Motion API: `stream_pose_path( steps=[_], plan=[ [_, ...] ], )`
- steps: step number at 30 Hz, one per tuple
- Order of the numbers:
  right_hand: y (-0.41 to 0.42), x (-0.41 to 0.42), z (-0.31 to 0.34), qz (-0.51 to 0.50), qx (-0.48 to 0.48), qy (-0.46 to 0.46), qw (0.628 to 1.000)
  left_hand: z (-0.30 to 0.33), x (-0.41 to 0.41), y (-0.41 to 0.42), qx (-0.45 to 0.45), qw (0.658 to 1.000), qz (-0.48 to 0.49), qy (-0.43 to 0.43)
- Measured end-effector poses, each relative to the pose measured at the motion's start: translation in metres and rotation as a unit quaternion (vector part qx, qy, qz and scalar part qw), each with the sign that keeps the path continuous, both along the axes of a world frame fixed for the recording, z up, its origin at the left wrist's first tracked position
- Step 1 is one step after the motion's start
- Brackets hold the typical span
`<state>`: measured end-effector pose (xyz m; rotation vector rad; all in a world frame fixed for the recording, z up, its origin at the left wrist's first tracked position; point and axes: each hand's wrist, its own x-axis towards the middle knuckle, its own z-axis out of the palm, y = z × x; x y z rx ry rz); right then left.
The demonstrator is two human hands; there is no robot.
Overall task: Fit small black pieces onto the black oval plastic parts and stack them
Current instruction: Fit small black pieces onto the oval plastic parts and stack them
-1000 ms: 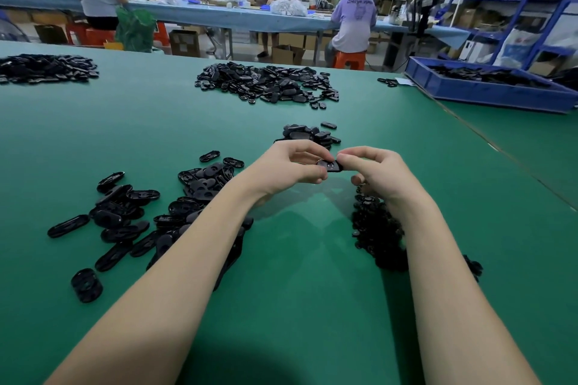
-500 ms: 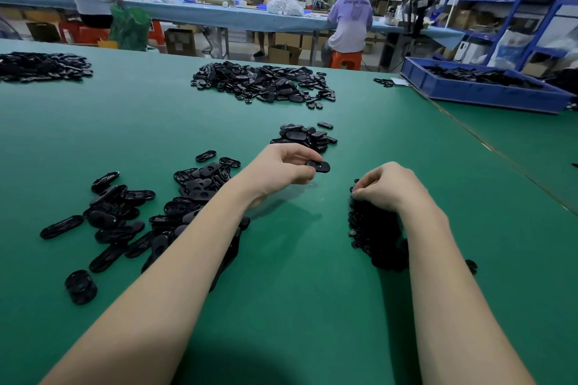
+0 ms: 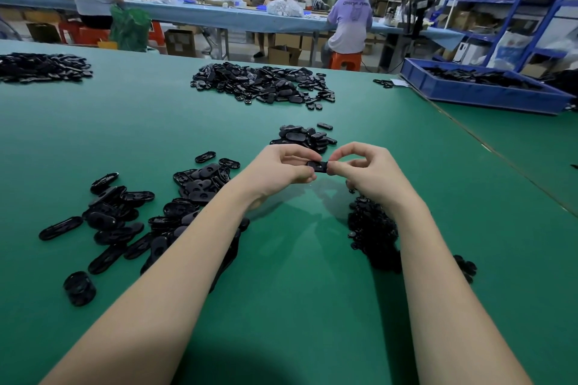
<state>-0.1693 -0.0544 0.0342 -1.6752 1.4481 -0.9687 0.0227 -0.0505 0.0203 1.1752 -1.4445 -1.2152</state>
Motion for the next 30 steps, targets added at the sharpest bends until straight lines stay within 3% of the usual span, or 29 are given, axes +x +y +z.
stream_pose_path(
  steps=[16, 30],
  plan=[
    [-0.0021, 0.0033, -0.003, -0.019, -0.017, -0.054, 0.998, -0.0014, -0.001, 0.0003, 0.004, 1.0, -0.014, 0.024],
    [-0.0042, 0.005, -0.004, -0.036, -0.005, -0.026, 0.999, -0.0021, -0.0022, -0.0015, 0.008, 1.0, -0.004, 0.021]
  ],
)
